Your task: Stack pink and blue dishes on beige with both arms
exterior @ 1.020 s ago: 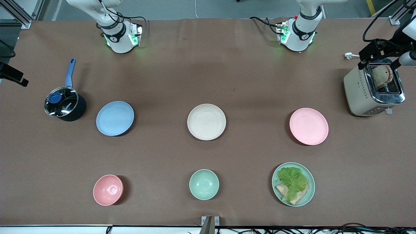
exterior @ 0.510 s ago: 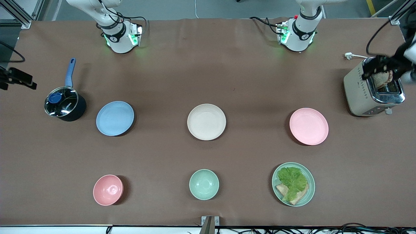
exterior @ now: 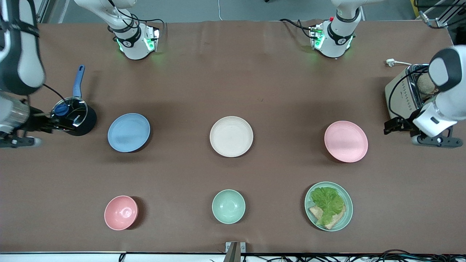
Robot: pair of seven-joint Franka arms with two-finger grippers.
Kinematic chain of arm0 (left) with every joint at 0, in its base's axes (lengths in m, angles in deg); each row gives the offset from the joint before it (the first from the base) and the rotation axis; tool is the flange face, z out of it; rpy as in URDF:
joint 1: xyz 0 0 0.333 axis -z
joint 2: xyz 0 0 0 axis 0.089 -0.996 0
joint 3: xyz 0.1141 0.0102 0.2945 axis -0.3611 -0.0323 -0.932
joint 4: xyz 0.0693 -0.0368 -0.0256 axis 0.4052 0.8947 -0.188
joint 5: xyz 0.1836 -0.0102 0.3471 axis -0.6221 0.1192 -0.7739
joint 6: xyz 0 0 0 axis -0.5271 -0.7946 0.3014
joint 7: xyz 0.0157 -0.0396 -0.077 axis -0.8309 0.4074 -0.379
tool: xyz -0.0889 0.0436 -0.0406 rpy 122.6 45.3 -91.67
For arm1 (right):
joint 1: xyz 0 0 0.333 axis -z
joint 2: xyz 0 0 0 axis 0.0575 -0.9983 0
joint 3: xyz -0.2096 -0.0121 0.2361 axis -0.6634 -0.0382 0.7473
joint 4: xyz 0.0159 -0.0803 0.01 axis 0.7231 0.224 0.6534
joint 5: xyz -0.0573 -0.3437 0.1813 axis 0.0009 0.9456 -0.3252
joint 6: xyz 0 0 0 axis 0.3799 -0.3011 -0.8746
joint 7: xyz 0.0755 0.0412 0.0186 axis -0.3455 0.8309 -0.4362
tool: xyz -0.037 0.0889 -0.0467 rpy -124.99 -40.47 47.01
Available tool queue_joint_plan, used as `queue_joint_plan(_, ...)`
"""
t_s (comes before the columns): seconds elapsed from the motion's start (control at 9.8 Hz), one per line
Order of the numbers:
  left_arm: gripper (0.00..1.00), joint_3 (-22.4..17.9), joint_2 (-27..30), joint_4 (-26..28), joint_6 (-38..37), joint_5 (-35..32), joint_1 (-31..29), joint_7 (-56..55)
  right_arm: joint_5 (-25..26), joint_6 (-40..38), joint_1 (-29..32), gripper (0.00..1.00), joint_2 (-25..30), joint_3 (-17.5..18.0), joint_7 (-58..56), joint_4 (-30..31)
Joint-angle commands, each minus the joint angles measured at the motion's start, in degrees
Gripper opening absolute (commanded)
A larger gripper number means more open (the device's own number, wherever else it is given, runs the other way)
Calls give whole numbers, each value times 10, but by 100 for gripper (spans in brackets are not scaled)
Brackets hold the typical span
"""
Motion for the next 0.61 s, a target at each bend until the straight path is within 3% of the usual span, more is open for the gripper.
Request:
queue_joint_plan(0.0, 100, 4, -93, -2, 53, 65, -37, 108, -66, 58, 1, 100, -34, 0, -93, 55)
queue_joint_plan(0.31, 95, 6, -185, -15, 67, 206, -66, 277, -193, 92, 15, 100, -110, -1, -275, 70)
queue_joint_plan(0.41, 91, 5, -207, -24, 67, 226, -71, 308, -232, 132, 14, 100, -116, -2, -321, 92)
queue_joint_plan(0.51, 82, 6, -224, -32, 67, 226, -74, 322, -239, 139, 16, 100, -125, -2, -343, 93)
